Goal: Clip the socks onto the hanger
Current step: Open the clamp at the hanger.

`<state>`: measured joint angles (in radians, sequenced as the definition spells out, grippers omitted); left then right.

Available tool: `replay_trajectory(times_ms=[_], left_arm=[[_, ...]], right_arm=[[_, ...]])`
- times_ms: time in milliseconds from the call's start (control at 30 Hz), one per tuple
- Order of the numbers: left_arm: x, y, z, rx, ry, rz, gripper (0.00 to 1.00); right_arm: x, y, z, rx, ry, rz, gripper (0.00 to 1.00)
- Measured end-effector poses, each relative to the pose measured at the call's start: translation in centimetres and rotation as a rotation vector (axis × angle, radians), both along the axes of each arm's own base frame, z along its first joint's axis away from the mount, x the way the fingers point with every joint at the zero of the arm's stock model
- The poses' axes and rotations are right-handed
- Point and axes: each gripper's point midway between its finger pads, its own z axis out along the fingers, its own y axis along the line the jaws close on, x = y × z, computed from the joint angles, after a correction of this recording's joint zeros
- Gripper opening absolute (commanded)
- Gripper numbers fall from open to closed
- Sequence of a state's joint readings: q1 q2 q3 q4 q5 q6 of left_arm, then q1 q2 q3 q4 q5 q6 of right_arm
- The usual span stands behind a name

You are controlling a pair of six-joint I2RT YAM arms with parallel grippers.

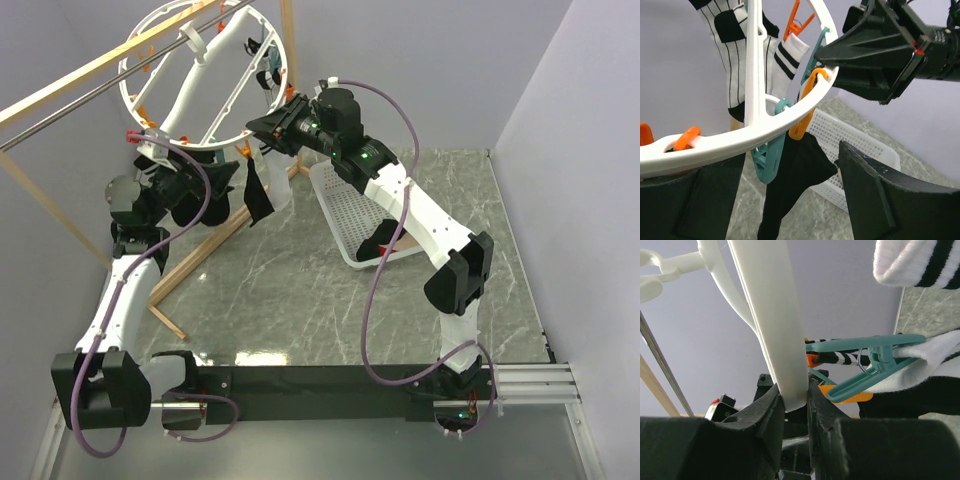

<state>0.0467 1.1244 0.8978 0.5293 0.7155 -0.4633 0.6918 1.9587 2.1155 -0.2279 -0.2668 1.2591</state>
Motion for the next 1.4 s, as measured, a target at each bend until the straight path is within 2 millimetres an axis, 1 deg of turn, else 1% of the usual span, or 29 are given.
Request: replay_trajectory(times_ms=[133,300,500,600,733,800,933,1000,1200,1400], left_arm=[[0.0,-0.2,0.6,-0.04,-0.017,-0.015,0.74],[-0.5,-0.4,0.7,-0.081,-0.042,-0.036,0.71],[-0.6,-0.5,1.2,-0.095,-0.067,-0.044,0.72],[-0.6,-0.4,1.4,-0.097,-0.078,-0.04,0.77],[0.2,0.1,1.0,-0.115,-0.057,-0.002,0.81],[0.7,0.5,0.4,-0.131,-0.033,0.031,0.82],[1.2,1.0,-0.8,-0.145,0.008,0.066,0.82],[1.2,1.0,-1.2,-0.146,0.018,0.069,0.81],[0.9,0.6,-0.7,-0.135,-0.01,0.041,0.77],[1.0,0.1,-0.7,-0.132,-0.029,0.0,0.75]], right_arm=[[0.2,0.2,0.1,0.009,0.005,0.003,0.09],[0.1,0.5,0.0,0.022,0.022,0.019,0.09],[0.1,0.8,0.4,0.033,0.031,0.034,0.09],[0.0,0.8,0.5,0.04,0.039,0.039,0.08],[-0.2,0.8,0.5,0.043,0.051,0.045,0.08],[-0.3,0.7,0.6,0.042,0.055,0.05,0.08],[-0.6,0.7,0.8,0.041,0.059,0.07,0.07],[-0.8,0.8,0.8,0.04,0.062,0.081,0.07],[-1.4,0.8,0.9,0.04,0.068,0.108,0.07],[-1.0,0.5,0.9,0.042,0.07,0.104,0.07]])
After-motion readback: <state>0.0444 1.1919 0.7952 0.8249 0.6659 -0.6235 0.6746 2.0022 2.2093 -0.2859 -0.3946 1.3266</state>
